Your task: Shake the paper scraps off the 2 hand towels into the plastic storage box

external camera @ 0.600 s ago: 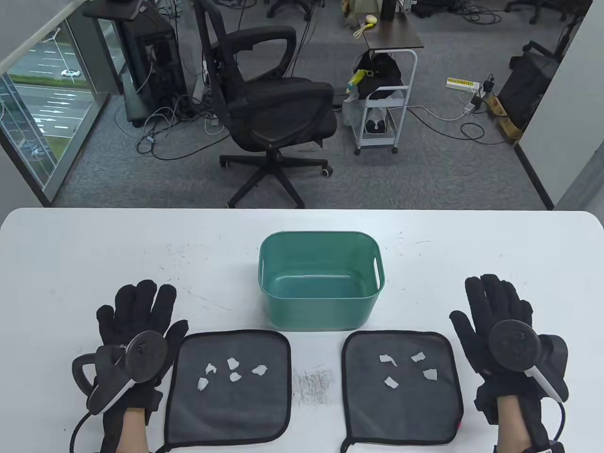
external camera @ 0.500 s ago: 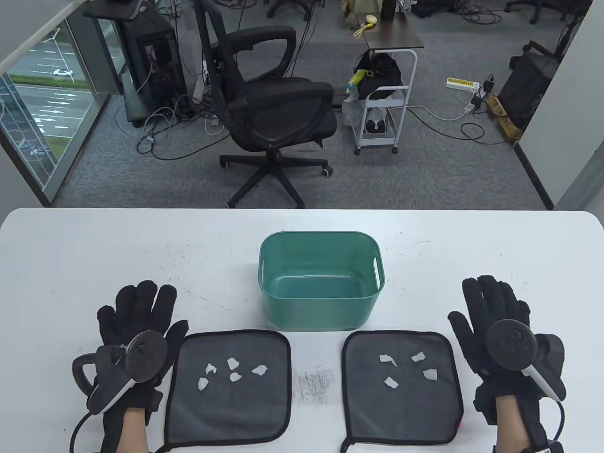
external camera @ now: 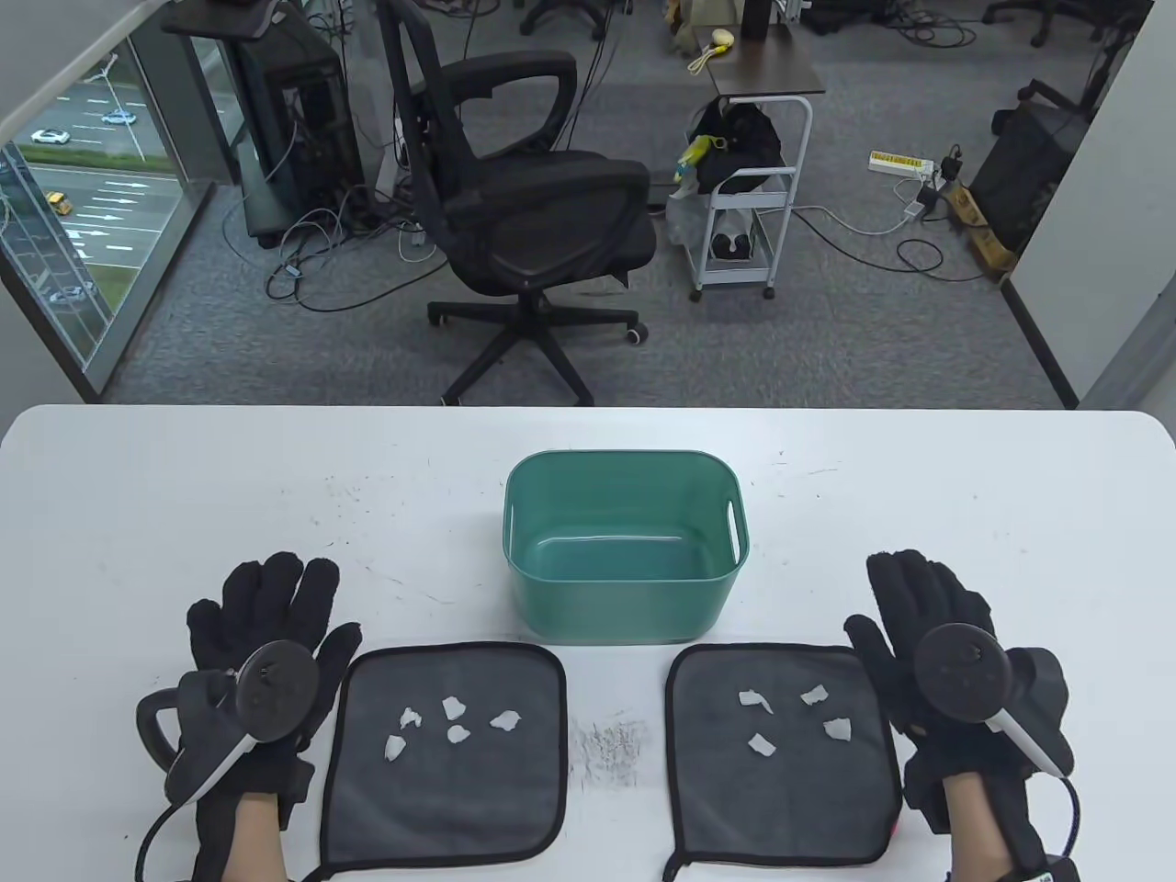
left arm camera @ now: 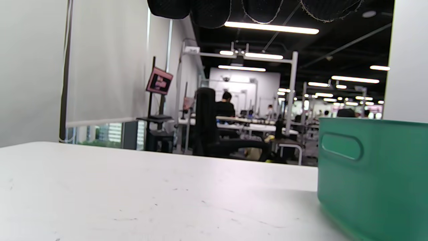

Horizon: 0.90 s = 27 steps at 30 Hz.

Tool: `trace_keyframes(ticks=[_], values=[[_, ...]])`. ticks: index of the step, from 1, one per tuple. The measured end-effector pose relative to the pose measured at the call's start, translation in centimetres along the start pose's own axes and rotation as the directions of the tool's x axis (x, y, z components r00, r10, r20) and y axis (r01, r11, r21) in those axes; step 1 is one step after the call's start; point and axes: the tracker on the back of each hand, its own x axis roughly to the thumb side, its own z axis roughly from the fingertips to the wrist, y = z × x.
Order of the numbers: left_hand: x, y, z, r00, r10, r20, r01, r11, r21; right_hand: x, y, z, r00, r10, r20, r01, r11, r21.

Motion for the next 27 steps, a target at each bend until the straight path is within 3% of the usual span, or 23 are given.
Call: trace_keyframes(ticks=[4, 14, 19, 23, 27], values=[[-0.1, -0.9, -0.4, 1.0, 0.008, 0.004, -0.008, 1.0, -0.015, 2.2, 0.9, 0.2, 0.998, -0.017, 0.065, 0.015, 0.999, 0.043], [-1.6, -7.4, -2.7, 0.995, -0.06, -0.078, 0.035, 0.954, -0.298, 13.1, 8.8, -0.2, 0.97, -0.042, 0.238, -0.042, 0.941, 0.337], [-2.2, -10.4, -3.2, 0.993, -0.073, -0.089, 0.034, 0.925, -0.379, 18.1, 13.9, -2.2, 0.98, 0.059, 0.189, -0.138, 0.888, 0.438], [-2.5, -12.2, -3.4, 0.99, -0.1, -0.104, 0.042, 0.888, -0.457, 20.1, 17.0, -3.7, 0.985, 0.116, 0.126, -0.165, 0.845, 0.509], [-2.5, -14.0, -3.5, 0.988, -0.114, -0.101, 0.047, 0.856, -0.515, 21.6, 19.2, -4.4, 0.974, 0.214, 0.069, -0.219, 0.835, 0.505]])
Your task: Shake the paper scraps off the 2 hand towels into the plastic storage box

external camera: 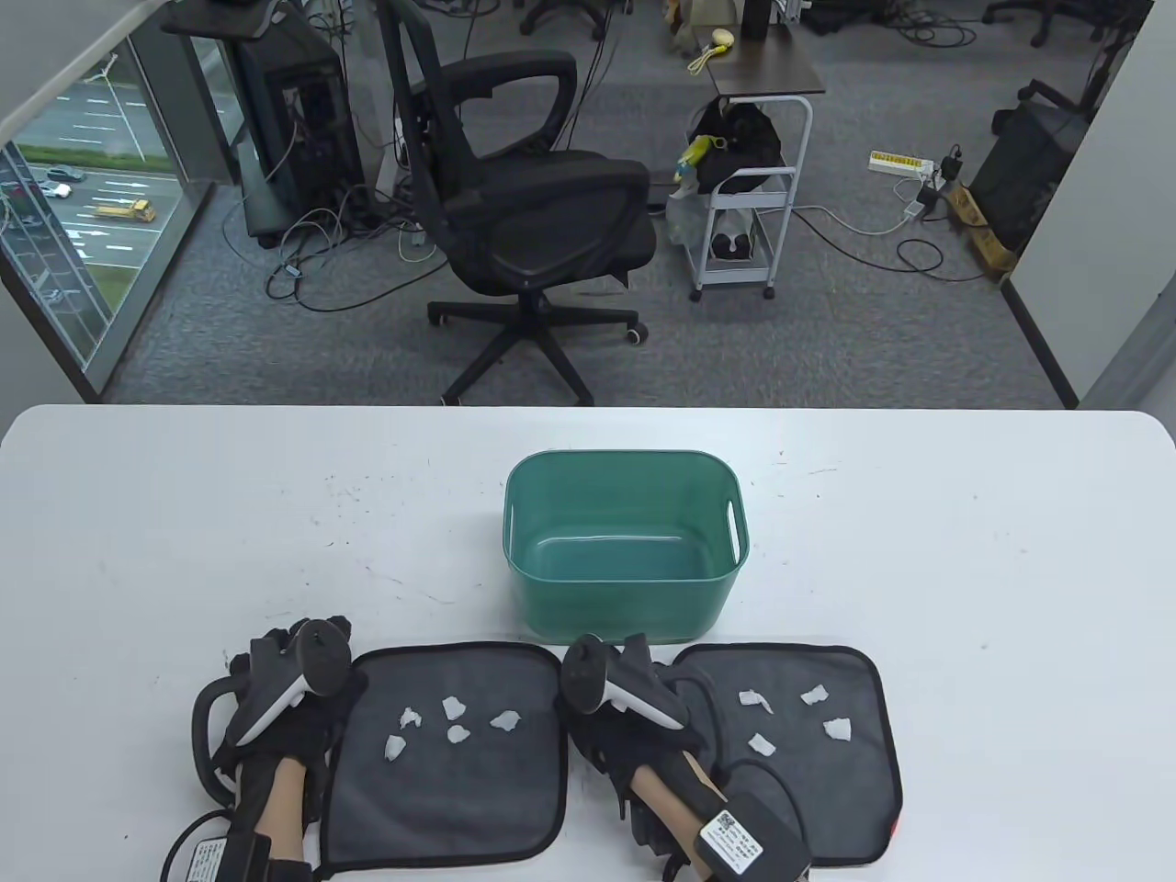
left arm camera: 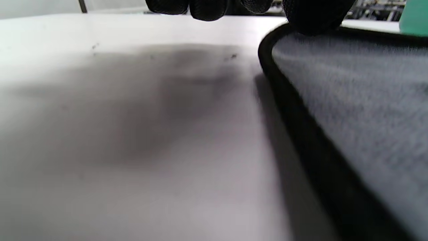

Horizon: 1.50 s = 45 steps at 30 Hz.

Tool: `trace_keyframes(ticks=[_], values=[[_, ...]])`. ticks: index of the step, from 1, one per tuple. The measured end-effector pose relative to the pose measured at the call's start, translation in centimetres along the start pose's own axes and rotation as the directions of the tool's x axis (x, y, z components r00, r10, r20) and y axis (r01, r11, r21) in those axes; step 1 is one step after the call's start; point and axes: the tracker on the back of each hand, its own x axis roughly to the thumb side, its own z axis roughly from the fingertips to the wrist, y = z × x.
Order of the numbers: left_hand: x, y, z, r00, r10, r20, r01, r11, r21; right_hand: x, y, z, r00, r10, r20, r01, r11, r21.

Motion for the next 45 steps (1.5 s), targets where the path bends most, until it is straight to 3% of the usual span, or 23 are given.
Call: trace_keyframes(ticks=[9, 14, 26, 32, 35, 38, 45], values=[[-0.4, -0.8, -0.3, 1.0, 0.02, -0.02, -0.021, 0.999, -0.041, 2.1, 1.2, -0.6, 0.989, 0.064, -0.133, -0.079, 0.991, -0.107], [-0.4, -1.0, -0.4, 0.999, 0.027, -0.024, -0.028, 0.999, -0.04, 2.7, 1.6, -0.6, 0.982, 0.118, -0.149, -0.137, 0.983, -0.125], [0.1, -1.4, -0.2, 0.999, 0.049, 0.009, -0.049, 0.999, 0.006, 1.6, 1.6, -1.2, 0.977, -0.185, -0.106, 0.178, 0.981, -0.073], [0.2, -0.5, 0.4, 0.993, 0.111, 0.042, -0.112, 0.994, 0.01, 1.2, 1.5, -0.9, 0.964, -0.258, -0.069, 0.252, 0.964, -0.081], [-0.3, 0.7, 1.1, 0.98, 0.191, 0.064, -0.193, 0.98, 0.041, 0.6, 0.9, -0.3, 0.915, -0.402, 0.041, 0.404, 0.913, -0.053], [-0.4, 1.4, 1.5, 0.963, 0.258, 0.081, -0.26, 0.966, 0.006, 0.2, 0.2, 0.4, 0.882, -0.46, 0.102, 0.466, 0.884, -0.042], [0.3, 3.5, 3.0, 0.962, 0.248, 0.117, -0.249, 0.968, -0.003, -0.5, -1.1, 1.3, 0.76, -0.626, 0.174, 0.626, 0.777, 0.064]])
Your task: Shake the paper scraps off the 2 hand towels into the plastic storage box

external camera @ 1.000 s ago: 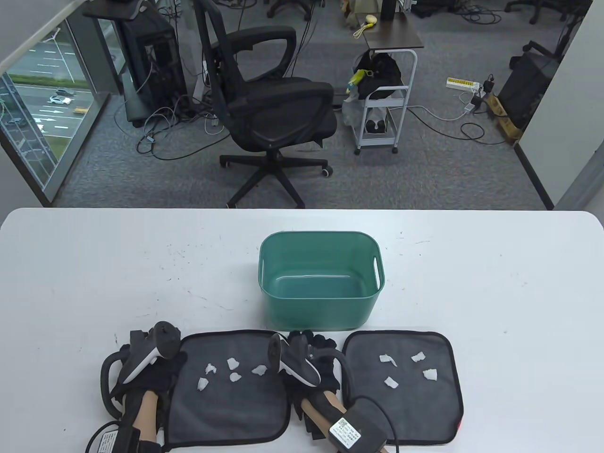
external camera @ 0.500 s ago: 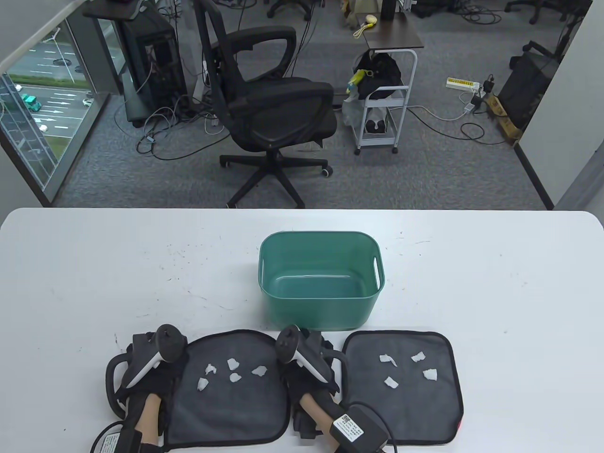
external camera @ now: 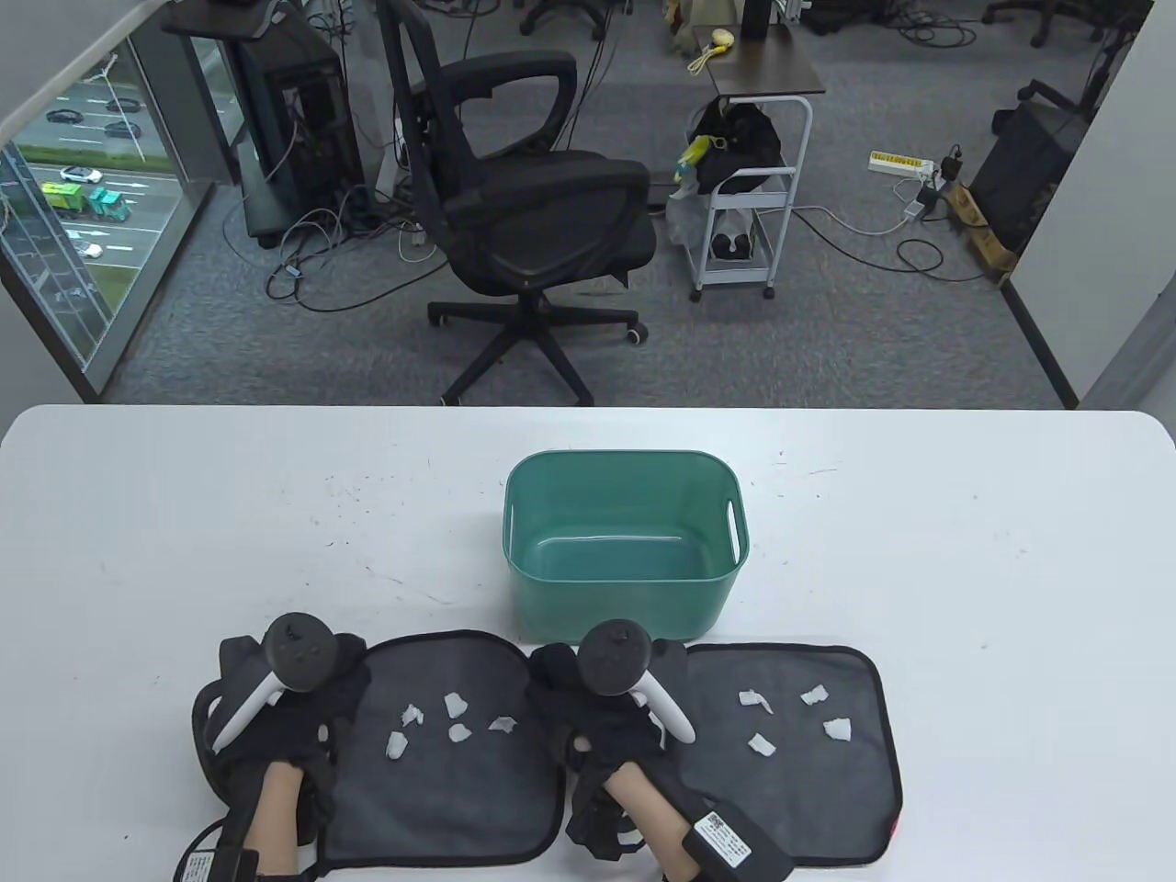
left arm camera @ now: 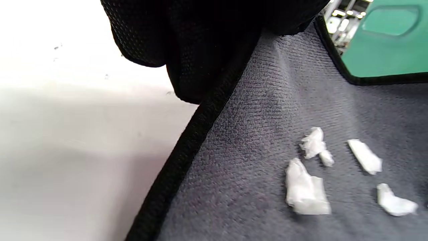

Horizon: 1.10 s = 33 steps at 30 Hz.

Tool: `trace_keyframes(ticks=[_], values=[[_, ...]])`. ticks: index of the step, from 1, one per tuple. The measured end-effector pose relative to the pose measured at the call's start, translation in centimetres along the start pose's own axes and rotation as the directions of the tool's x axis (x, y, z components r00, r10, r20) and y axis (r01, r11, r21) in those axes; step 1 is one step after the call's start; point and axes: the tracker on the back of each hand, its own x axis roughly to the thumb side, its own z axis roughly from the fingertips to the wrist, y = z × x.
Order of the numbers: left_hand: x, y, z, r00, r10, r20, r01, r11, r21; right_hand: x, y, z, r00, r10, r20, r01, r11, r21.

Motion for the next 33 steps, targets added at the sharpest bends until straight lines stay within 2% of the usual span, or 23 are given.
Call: trace_keyframes(ticks=[3, 10, 20, 22, 33], values=[[0.7, 0.6, 0.8, 0.999, 0.04, 0.02, -0.04, 0.999, 0.017, 0.2, -0.7, 0.1, 1.0, -0.014, 0.011, 0.014, 1.0, 0.013], [2.2, 1.2, 2.0, 0.996, 0.087, 0.033, -0.086, 0.996, -0.024, 0.3, -2.1, 0.5, 0.999, -0.042, 0.02, 0.041, 0.997, 0.07], [4.5, 4.7, 3.4, 0.991, 0.114, 0.065, -0.109, 0.992, -0.071, 2.9, -5.2, 3.3, 0.996, -0.032, 0.084, 0.024, 0.996, 0.09], [5.3, 5.2, 3.4, 0.994, 0.102, 0.05, -0.096, 0.99, -0.102, 3.0, -5.8, 3.7, 0.997, -0.032, 0.076, 0.023, 0.994, 0.107], [11.4, 7.9, 3.4, 0.997, -0.038, 0.072, 0.048, 0.989, -0.142, 2.1, -8.2, 4.4, 0.991, -0.12, 0.058, 0.11, 0.983, 0.148]])
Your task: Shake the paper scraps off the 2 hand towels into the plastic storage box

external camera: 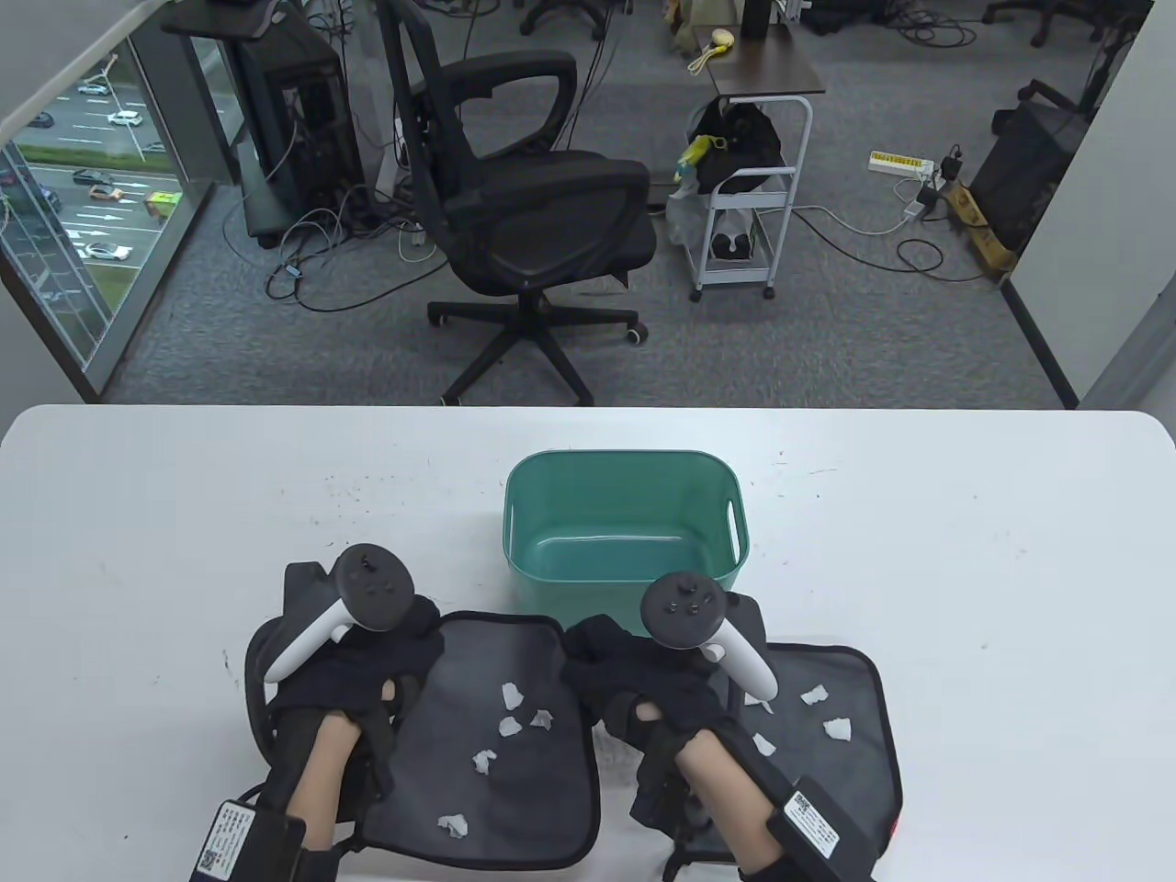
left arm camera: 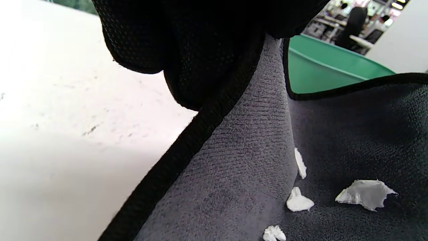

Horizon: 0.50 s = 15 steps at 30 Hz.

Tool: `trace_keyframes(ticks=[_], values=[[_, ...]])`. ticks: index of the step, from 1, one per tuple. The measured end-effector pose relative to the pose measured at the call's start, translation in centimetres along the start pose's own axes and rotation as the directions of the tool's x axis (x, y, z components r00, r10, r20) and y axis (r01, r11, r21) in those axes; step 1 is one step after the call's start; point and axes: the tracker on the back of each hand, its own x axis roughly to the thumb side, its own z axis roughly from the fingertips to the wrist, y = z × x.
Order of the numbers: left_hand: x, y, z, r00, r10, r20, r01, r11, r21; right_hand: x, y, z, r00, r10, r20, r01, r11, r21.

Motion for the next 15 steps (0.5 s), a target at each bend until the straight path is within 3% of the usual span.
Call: trace_keyframes(ticks=[9, 15], values=[[4.5, 4.1, -1.1, 0.999, 0.025, 0.046, -0.024, 0.999, -0.029, 1.6, -5.2, 1.4, 0.998, -0.068, -0.001, 0.068, 0.996, -0.054], [7.4, 7.4, -2.6, 0.996, 0.068, 0.061, -0.066, 0.997, -0.032, 2.7, -10.1, 1.8, 0.988, -0.155, -0.018, 0.153, 0.983, -0.099]])
